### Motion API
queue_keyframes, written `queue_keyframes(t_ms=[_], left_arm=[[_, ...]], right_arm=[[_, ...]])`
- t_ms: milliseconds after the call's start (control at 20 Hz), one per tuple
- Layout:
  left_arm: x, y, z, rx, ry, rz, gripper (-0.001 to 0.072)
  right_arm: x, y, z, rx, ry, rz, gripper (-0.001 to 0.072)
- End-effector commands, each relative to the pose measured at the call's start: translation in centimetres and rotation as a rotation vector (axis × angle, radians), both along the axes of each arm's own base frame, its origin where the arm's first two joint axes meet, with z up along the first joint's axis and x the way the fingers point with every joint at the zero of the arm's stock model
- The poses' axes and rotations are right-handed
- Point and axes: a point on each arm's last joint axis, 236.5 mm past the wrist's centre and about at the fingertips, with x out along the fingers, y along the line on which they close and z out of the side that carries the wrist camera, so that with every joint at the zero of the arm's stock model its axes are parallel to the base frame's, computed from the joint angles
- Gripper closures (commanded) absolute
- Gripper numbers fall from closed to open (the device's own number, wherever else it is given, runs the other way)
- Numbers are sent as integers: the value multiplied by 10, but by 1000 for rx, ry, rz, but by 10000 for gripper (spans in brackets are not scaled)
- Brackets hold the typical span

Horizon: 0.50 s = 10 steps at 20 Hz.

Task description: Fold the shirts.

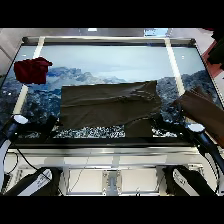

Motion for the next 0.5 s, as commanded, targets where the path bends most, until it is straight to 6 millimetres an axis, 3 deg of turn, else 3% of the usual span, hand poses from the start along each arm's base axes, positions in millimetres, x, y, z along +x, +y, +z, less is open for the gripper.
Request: queue_keyframes(t_ms=[0, 100, 150, 200, 300, 350, 450], left_arm=[[9, -2, -4, -19, -25, 23, 244], [16, 2, -3, -7, -54, 38, 245], [19, 4, -3, 2, -64, 45, 297], [21, 6, -3, 7, -71, 50, 412], [23, 7, -3, 13, -79, 55, 481], [23, 7, -3, 13, -79, 55, 658], [24, 6, -2, 7, -82, 59, 695]], right_arm=[[0, 1, 1, 2, -1, 3, 685], [0, 1, 1, 6, -2, 0, 685], [0, 1, 2, 8, -2, -1, 685], [0, 1, 2, 8, -2, -1, 685], [1, 1, 2, 9, -2, -1, 685], [1, 2, 3, 13, -4, -4, 685], [3, 2, 8, 25, -18, -14, 687]])
